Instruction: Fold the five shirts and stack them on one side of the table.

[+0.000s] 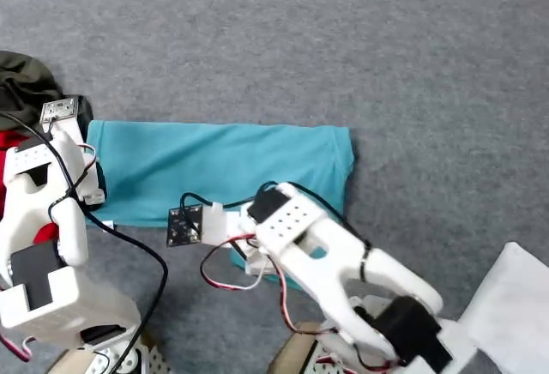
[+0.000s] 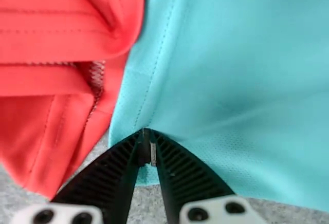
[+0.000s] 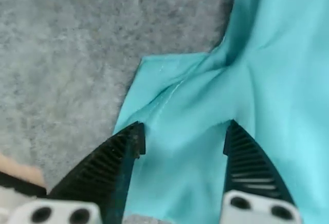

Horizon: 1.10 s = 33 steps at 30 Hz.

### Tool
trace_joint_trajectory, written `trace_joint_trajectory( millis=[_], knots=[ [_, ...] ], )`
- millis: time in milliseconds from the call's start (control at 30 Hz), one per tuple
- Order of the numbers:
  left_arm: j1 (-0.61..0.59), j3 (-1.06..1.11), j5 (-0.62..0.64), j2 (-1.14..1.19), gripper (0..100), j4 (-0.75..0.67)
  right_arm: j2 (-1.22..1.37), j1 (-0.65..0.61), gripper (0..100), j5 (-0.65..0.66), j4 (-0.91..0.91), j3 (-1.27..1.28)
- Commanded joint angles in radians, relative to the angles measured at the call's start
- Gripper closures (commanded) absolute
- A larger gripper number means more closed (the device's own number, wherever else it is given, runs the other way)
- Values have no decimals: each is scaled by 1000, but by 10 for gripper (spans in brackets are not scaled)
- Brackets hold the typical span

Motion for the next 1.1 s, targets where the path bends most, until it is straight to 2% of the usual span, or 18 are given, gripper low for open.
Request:
trace_joint_trajectory(
  millis=[0, 133, 400, 833, 1067],
  knots=[
    [-21, -29, 26, -48, 981, -8, 47, -31, 741, -34, -43, -81],
    [-15, -29, 31, -48, 981, -8, 82, -44, 758, -34, -44, -114],
    [-15, -28, 31, -48, 981, -8, 107, 27, 984, -26, -44, -111],
    [-14, -25, 31, -48, 981, -9, 94, 133, 993, -11, -34, -119],
    [-14, -20, 29, -47, 981, -25, -64, 142, 992, -11, 43, -147]
  ],
)
